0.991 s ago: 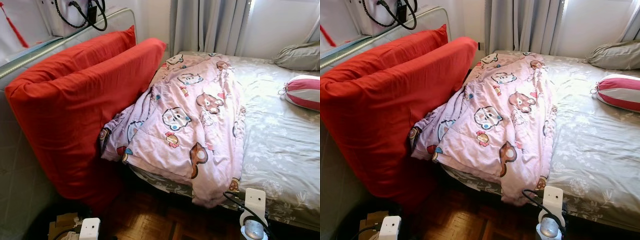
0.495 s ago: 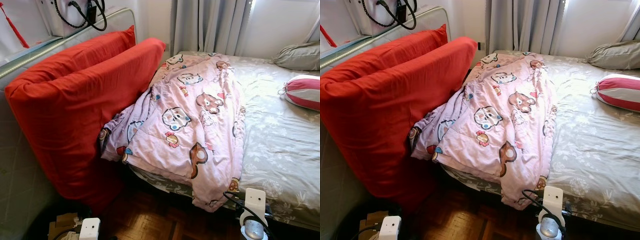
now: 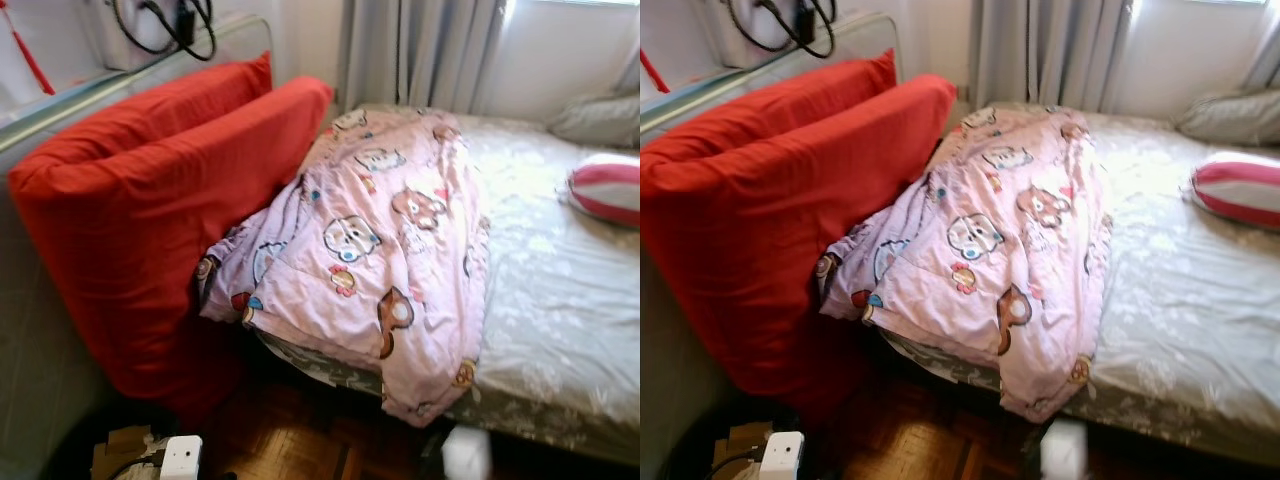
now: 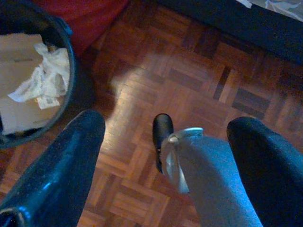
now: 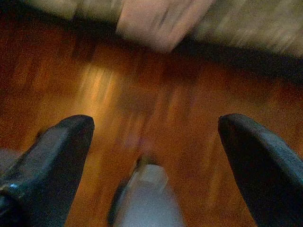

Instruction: Clean up the room

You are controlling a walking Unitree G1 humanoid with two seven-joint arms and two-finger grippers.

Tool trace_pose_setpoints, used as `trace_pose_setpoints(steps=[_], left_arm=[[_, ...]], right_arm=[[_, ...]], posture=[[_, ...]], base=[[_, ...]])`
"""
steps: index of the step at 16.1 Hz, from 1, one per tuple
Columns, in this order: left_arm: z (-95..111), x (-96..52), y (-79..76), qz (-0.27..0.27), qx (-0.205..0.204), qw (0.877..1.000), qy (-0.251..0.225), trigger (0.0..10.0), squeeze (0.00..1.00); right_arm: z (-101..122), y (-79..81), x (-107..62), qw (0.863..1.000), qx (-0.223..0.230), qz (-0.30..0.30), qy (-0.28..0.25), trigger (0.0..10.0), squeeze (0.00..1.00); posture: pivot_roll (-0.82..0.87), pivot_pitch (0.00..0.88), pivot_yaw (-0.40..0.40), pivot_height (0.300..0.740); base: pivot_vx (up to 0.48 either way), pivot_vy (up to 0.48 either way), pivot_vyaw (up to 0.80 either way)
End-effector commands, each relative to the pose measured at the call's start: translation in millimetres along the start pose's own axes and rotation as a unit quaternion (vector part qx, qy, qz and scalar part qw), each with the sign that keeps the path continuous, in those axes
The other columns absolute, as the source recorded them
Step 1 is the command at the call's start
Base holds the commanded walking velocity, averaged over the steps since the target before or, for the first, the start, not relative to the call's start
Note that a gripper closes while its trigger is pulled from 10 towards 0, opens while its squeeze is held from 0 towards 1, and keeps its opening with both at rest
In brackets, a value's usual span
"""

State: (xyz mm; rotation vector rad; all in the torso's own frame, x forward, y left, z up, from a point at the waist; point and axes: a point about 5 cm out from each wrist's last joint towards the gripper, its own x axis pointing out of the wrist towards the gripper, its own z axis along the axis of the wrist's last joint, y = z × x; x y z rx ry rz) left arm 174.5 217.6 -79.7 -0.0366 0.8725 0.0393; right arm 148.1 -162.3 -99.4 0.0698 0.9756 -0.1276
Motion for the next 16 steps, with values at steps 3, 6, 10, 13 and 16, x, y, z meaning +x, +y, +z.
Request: trace_pose_setpoints(steps=[3, 6, 10, 13, 16], left_arm=[[-1.3, -0.3, 2.1, 0.002, 0.009, 1.000, 0.010, 10.0, 0.00], [-1.0, -0.2, 2.1, 0.002, 0.009, 1.000, 0.009, 10.0, 0.00], [-1.4, 0.0, 1.4, 0.002, -0.011, 1.000, 0.009, 10.0, 0.00], [-2.4, 0.0, 1.6, 0.005, -0.016, 1.000, 0.015, 10.0, 0.00], [-1.7, 0.4, 0.8, 0.001, -0.004, 1.000, 0.018, 10.0, 0.00]], right_arm=[[28.9, -15.5, 4.8, 0.999, 0.005, -0.020, -0.044, 10.0, 0.00], [26.3, -16.0, 4.7, 0.999, 0.009, -0.008, -0.037, 10.0, 0.00], [19.9, -19.2, 3.7, 1.000, 0.005, -0.009, -0.025, 10.0, 0.00], [17.9, -20.2, 3.2, 1.000, 0.003, -0.006, -0.022, 10.0, 0.00], [18.7, -16.2, 3.7, 1.000, 0.000, 0.011, -0.019, 10.0, 0.00]], posture=[[0.07, 0.000, 0.009, 0.740], [0.07, 0.000, 0.009, 0.740], [0.07, 0.000, 0.007, 0.740], [0.08, 0.000, 0.007, 0.740], [0.06, 0.000, 0.003, 0.740]], base=[[0.000, 0.000, 0.00], [0.000, 0.000, 0.00], [0.000, 0.000, 0.00], [0.000, 0.000, 0.00], [0.000, 0.000, 0.00]])
